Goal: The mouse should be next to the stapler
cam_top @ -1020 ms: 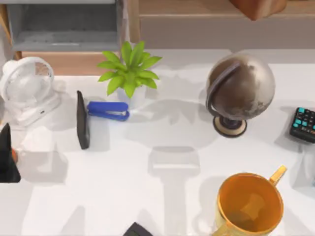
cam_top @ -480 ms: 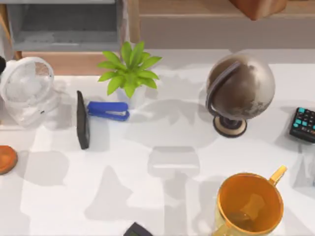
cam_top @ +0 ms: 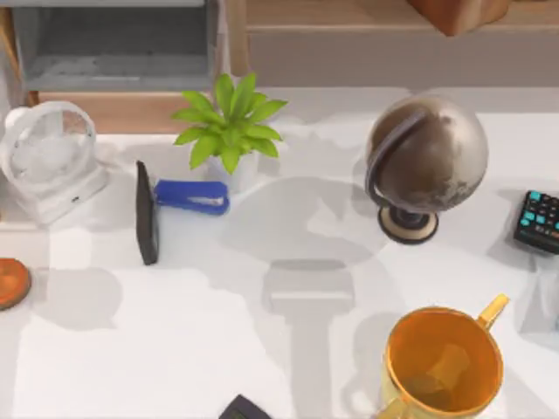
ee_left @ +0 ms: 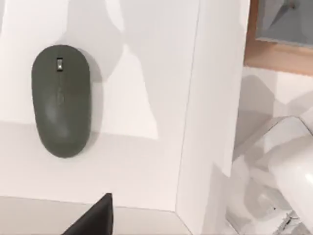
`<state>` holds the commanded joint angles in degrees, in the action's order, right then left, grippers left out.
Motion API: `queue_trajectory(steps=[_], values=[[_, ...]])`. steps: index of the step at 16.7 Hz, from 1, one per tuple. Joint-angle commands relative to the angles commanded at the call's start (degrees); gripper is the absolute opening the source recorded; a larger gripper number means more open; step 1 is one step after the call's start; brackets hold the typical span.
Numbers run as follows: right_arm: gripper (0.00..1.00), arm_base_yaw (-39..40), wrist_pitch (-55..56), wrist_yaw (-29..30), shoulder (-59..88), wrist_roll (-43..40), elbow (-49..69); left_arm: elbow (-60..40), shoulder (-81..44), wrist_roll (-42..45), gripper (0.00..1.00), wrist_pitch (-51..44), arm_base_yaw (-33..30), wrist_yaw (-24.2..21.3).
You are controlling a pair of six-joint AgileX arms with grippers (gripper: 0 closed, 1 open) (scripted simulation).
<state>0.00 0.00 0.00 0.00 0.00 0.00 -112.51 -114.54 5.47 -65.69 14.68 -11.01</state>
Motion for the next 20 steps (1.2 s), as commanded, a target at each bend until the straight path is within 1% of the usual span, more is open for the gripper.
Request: queue_trajectory(steps=[4,8,12,20], values=[[1.00,0.0,0.0,0.0,0.0,0.0,0.0,-17.8,-19.3,2.2,1.00,-6.7,3.7,4.3],[1.00,0.0,0.0,0.0,0.0,0.0,0.0,-27.4,-31.4,4.4,1.00,-10.4,4.7,8.2],[1.00,0.0,0.0,0.0,0.0,0.0,0.0,-30.2,-35.2,5.4,1.00,-11.5,3.8,9.7],[1.00,0.0,0.0,0.0,0.0,0.0,0.0,-28.9,-34.9,5.8,1.00,-10.4,4.2,9.6]])
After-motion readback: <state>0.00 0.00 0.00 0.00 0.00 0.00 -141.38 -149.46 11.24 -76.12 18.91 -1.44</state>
